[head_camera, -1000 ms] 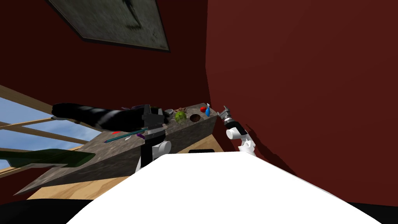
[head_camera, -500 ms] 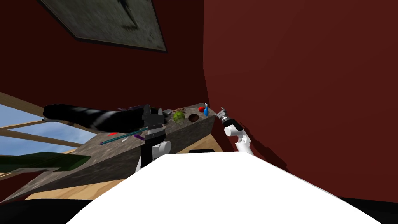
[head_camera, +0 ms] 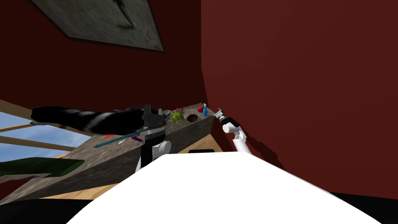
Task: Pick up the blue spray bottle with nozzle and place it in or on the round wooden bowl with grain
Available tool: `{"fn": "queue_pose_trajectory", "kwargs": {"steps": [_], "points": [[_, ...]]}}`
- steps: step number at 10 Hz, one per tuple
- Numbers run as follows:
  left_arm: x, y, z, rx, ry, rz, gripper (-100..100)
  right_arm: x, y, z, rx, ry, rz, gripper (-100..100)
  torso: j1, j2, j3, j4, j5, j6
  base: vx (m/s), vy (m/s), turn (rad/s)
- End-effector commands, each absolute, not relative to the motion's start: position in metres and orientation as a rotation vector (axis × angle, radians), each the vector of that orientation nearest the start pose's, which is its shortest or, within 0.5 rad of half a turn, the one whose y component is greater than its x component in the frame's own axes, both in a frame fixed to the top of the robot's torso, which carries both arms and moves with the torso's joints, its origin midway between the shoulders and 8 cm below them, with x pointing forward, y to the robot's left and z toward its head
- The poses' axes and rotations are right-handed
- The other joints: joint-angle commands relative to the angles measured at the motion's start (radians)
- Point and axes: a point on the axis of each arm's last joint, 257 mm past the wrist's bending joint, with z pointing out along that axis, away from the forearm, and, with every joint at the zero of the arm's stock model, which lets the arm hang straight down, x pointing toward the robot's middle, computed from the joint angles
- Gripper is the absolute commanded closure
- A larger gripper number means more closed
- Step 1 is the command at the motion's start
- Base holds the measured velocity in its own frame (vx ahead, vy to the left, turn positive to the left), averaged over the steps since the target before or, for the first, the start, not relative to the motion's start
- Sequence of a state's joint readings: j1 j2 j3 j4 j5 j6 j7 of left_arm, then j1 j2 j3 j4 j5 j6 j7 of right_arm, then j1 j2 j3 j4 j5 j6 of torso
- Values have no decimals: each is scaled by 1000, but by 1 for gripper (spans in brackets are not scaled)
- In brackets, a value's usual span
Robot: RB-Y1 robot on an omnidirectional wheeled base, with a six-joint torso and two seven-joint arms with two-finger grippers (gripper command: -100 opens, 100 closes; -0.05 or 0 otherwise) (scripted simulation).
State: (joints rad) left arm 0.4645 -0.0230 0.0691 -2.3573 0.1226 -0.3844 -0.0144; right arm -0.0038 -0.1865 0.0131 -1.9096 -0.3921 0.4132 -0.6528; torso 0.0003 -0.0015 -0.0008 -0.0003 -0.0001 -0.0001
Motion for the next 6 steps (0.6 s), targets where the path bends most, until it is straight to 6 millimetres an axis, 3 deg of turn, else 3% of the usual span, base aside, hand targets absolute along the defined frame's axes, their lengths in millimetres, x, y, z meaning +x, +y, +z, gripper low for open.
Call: {"fn": "queue_pose_trajectory", "kwargs": {"steps": [1,6], "points": [[342,312,49,-736,524,-1317,0,546,-205,-168,-2386,-1058,-2246,-100,0,0,0,0,0,0,33,-1,-52],[342,312,49,-736,524,-1317,0,562,-173,-193,-2383,-899,-2019,-100,2,-2,-1,0,0,0,50,14,-34]]}}
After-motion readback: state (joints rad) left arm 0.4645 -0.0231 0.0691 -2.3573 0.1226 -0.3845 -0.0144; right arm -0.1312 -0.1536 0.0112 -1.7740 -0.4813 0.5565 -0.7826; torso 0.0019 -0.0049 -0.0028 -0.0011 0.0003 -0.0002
